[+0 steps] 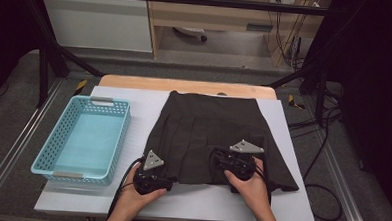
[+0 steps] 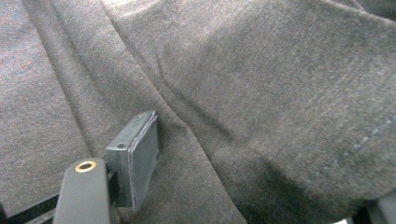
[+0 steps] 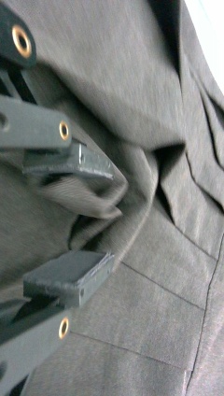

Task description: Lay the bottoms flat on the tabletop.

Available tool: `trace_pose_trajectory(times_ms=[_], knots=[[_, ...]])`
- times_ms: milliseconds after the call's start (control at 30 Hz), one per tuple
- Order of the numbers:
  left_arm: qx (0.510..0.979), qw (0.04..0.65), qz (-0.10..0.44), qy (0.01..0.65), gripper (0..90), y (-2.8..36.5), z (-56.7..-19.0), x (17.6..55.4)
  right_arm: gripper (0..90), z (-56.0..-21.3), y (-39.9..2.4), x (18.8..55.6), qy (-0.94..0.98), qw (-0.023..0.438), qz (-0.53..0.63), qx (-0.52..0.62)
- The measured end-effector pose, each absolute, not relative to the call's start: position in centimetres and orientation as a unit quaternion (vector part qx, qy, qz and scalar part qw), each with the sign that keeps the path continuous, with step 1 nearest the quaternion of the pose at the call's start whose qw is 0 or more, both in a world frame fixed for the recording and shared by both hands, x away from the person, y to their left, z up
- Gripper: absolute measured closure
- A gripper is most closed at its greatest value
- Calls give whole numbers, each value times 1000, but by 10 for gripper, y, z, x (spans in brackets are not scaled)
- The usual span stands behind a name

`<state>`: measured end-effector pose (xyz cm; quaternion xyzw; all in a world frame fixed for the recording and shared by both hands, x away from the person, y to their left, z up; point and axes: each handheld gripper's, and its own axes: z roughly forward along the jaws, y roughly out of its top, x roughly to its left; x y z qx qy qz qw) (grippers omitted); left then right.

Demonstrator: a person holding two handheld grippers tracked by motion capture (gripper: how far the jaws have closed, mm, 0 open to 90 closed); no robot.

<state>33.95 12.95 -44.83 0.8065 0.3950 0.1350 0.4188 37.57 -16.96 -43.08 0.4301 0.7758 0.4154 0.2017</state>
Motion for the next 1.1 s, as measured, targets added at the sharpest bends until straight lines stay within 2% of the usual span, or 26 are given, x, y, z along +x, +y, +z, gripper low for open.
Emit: trace_pose_trajectory(times_ms=[233,433,633,800,933,1100], knots=[[809,423,133,386,273,133,-445,327,481,-426,-172,346,775,207,425,420],[804,438,133,378,197,135,-437,313,503,-422,-172,327,776,210,432,410],[803,450,128,370,131,123,-429,307,523,-426,-168,317,782,202,431,402],[805,455,129,359,122,110,-426,308,531,-431,-163,316,787,196,431,395],[805,450,147,358,172,103,-425,316,542,-434,-160,315,793,192,427,390],[798,451,156,368,399,102,-425,333,586,-436,-157,314,798,189,426,382]])
